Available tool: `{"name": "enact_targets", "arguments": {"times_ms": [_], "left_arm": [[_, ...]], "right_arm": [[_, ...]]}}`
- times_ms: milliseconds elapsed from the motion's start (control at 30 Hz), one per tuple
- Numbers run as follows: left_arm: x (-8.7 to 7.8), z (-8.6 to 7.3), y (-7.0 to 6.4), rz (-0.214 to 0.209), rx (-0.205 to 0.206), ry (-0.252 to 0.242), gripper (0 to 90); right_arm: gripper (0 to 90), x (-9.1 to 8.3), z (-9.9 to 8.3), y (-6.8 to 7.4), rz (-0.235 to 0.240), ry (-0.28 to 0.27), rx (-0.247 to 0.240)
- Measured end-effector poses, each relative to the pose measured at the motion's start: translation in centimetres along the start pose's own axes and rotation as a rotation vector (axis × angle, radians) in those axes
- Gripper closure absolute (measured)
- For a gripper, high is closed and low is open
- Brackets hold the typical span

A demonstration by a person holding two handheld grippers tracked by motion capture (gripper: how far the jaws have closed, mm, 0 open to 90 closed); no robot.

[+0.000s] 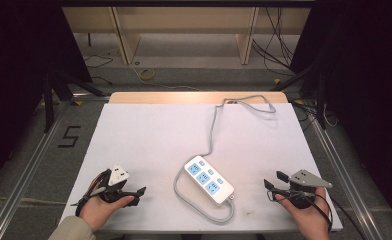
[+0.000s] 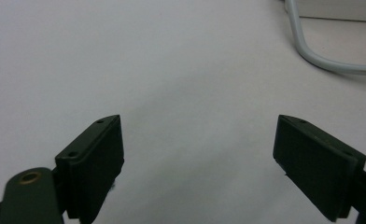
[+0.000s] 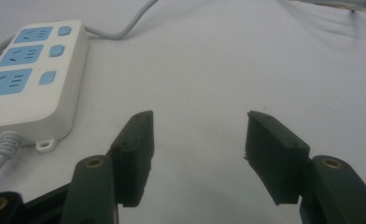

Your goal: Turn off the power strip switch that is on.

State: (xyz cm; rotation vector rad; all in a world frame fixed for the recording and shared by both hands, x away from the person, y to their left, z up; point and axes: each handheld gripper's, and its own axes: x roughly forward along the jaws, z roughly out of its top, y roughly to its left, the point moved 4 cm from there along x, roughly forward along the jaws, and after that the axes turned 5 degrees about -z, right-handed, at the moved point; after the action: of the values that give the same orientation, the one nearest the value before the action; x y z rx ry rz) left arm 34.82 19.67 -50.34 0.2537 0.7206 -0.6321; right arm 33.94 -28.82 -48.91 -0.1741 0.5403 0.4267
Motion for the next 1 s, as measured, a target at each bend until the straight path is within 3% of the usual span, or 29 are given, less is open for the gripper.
{"name": "enact_targets", "arguments": {"times_ms": [300, 333, 733, 1000], "left_arm": [[0.0, -0.1, 0.2, 0.006, -0.009, -0.004, 15.7], [0.0, -0.1, 0.2, 0.007, -0.008, -0.004, 15.7], [0.3, 0.0, 0.2, 0.009, 0.003, 0.007, 15.7], [0.3, 0.0, 0.2, 0.009, 0.003, 0.003, 15.7]], "right_arm": [[55.7, -0.1, 0.2, 0.1, -0.012, 0.020, -0.034], [61.9, -0.2, 0.4, 0.1, -0.015, 0.021, -0.044], [89.6, -0.2, 1.0, 0.0, -0.026, 0.005, -0.050], [90.0, -0.4, 1.2, 0.1, -0.045, 0.023, -0.046]]}}
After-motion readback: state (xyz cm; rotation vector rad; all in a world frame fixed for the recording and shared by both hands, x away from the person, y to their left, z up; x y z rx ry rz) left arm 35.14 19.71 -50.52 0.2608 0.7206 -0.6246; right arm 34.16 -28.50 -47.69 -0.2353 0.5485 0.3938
